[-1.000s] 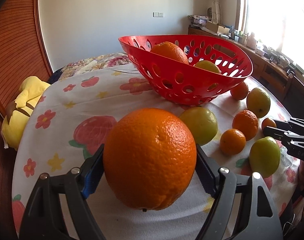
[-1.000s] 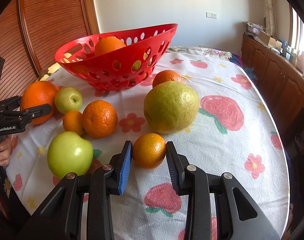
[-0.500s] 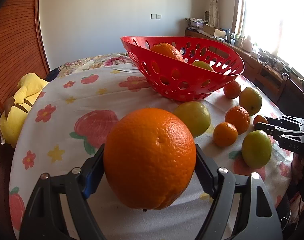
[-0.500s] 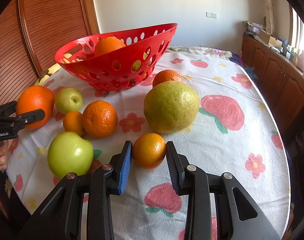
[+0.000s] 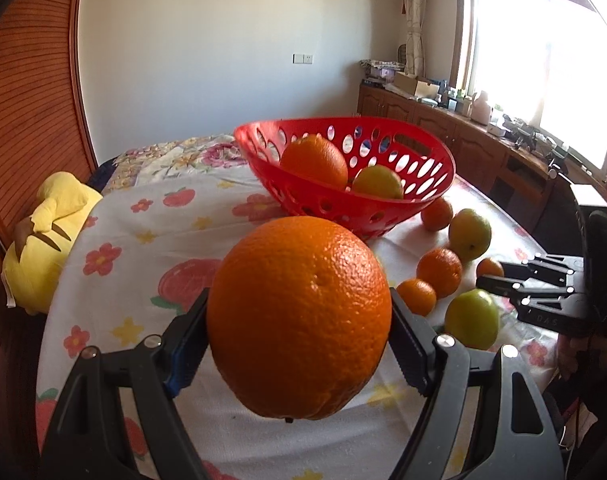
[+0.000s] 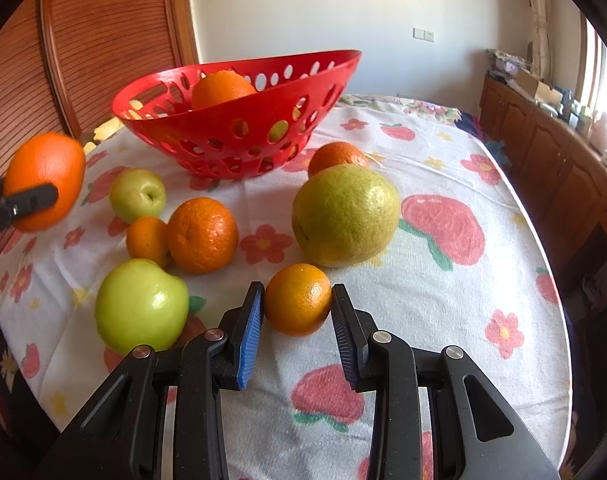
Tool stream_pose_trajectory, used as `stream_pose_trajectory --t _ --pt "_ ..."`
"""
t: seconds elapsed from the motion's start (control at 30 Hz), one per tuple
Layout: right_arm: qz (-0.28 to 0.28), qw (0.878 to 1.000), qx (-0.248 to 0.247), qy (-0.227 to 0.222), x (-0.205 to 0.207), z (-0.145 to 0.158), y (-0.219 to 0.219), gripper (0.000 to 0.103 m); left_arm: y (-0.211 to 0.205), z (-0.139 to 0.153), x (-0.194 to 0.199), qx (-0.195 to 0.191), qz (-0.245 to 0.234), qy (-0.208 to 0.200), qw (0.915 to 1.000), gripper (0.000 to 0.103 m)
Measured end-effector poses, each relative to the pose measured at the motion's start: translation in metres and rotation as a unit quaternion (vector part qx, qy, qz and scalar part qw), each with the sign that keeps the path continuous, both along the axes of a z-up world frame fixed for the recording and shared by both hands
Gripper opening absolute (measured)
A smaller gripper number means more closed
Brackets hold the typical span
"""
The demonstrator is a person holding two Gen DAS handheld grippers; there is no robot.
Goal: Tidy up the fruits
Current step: 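Carry the orange with the left tool over the basket while the right tool carries the tangerine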
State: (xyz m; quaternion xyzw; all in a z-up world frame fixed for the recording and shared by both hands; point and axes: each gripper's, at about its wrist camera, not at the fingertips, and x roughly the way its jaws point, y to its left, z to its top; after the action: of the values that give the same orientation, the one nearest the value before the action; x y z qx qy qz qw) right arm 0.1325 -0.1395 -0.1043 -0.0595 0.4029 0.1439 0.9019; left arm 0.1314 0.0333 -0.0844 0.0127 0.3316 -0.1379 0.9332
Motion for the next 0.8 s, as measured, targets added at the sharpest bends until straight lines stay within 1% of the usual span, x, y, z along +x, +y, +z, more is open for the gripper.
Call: stream_pose_trajectory --t 0.17,0.43,0.63,0.8 --pt "0.009 1.000 0.003 -0.005 -0.006 0.007 0.004 0.033 -0.001 0.020 -0.001 -0.010 -0.004 -0.020 0.9997 0.079" --pt "0.018 0.999 0.019 -0.033 -0.012 0.038 0.000 0.033 -0.007 0.044 0.005 -0.010 -0.011 -0.042 0.9990 0.079" --pt "0.027 0.998 0.024 -0.058 -0.003 0.063 0.001 0.033 -0.015 0.061 0.016 -0.009 -0.020 -0.055 0.9983 0.079" --pt "0.030 0.996 0.037 -0.073 0.011 0.080 0.005 0.033 -0.028 0.066 0.030 -0.013 -0.037 -0.052 0.9979 0.079"
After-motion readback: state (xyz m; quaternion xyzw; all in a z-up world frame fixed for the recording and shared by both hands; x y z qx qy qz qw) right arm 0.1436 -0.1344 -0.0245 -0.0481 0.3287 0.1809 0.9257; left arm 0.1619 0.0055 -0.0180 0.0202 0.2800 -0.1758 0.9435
